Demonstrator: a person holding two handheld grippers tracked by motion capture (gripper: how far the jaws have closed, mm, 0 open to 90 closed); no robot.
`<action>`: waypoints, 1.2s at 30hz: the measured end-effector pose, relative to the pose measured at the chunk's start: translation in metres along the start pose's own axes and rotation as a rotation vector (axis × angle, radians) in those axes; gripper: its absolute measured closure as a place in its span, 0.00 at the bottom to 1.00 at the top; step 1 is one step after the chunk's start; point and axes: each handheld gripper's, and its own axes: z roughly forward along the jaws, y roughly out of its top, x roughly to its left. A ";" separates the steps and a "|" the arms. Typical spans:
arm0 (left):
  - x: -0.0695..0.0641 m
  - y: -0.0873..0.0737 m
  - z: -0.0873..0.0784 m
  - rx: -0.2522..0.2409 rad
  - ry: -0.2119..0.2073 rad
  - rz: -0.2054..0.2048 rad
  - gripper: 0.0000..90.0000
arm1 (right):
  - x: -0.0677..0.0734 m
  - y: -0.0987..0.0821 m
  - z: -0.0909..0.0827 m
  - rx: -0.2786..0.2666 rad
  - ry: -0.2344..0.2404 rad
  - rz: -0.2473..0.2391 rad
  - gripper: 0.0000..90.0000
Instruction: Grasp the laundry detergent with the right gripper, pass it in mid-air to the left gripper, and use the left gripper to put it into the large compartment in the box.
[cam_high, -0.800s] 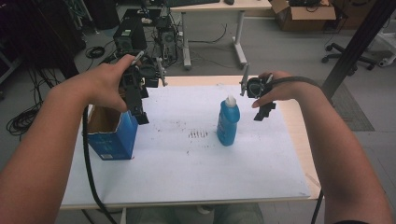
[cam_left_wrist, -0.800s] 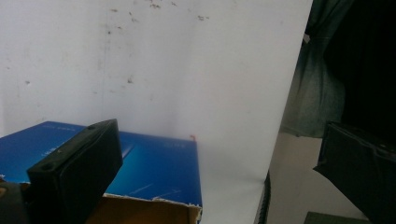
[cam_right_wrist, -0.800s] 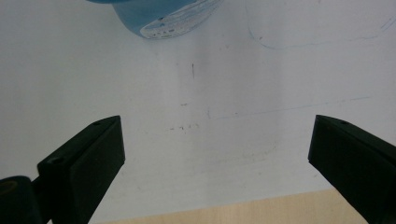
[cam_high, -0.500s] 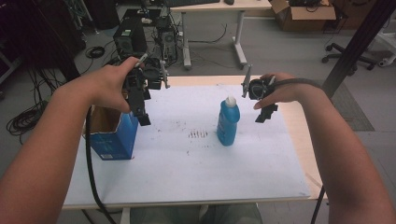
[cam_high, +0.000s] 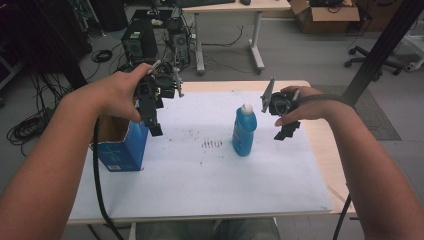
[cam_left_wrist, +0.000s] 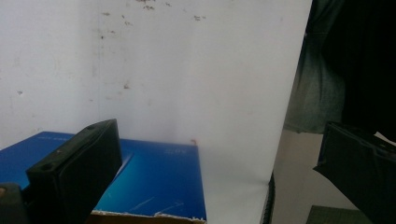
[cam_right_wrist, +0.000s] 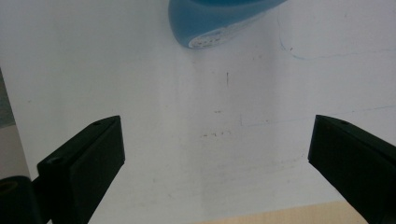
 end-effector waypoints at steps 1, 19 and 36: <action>0.000 0.000 0.001 -0.001 0.002 0.002 0.00 | 0.001 -0.001 0.000 -0.015 0.002 0.002 0.04; -0.006 0.003 0.023 0.000 -0.013 0.026 0.00 | 0.030 -0.021 0.014 -0.150 -0.020 0.160 0.04; -0.010 -0.001 0.030 0.002 -0.008 0.029 0.00 | 0.056 -0.023 0.046 -0.353 -0.083 0.348 0.03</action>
